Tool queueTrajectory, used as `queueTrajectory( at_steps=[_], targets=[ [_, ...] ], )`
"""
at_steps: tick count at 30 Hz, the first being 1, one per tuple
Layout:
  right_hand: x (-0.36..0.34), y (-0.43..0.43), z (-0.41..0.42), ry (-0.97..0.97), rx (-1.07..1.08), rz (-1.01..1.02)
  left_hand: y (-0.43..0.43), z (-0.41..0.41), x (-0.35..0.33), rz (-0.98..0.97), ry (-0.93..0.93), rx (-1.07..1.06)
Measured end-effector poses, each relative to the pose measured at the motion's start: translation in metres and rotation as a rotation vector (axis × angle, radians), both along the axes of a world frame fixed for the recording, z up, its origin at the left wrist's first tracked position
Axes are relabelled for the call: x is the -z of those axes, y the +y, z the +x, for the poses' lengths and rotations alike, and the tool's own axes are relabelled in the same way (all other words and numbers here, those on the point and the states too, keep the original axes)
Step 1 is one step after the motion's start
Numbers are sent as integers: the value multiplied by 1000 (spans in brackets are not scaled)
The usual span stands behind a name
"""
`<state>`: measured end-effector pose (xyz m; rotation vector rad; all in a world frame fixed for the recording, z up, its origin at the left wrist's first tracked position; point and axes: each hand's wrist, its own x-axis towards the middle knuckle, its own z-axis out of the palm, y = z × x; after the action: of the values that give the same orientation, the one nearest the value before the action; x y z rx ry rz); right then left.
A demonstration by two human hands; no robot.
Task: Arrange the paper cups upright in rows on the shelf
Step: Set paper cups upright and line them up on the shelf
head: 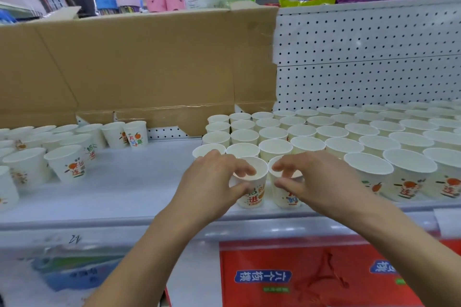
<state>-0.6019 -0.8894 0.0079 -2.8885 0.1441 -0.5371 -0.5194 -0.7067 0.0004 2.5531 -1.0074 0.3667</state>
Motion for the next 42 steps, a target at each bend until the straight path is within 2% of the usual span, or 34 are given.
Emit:
queueTrajectory(
  at_steps=[3,5,7,10,15,18,22,25,29,32,34,37,42],
  targets=[
    [1,2,-7,-59,10,-51,9,-6,2,-78,-32,-8],
    [3,9,-11,-229,-11,-68,19,-12,4,-176,-52,10],
    [6,23,-10,-419,-97,-1,35,-16,10,-270,-61,24],
    [5,60,3,-529,-240,106,69,-12,19,-373,-55,-18],
    [13,142,51,-360,-433,305,149,15,30,-481,-68,-166],
    [21,199,100,-199,-484,373,212,37,35,-472,-105,-314],
    [24,267,170,-19,-532,460,303,77,34,-513,-189,-613],
    [23,307,219,17,-512,509,352,107,31,-547,-114,-733],
    [24,348,272,50,-431,550,379,134,34,-551,-2,-722],
    [26,370,292,33,-368,586,381,143,37,-595,11,-686],
    [26,379,299,-5,-306,526,381,147,38,-626,-12,-676],
    [24,386,302,-56,-247,431,382,151,38,-637,-28,-671],
    [17,378,268,-102,-272,429,380,150,38,-600,-39,-665]
  ],
)
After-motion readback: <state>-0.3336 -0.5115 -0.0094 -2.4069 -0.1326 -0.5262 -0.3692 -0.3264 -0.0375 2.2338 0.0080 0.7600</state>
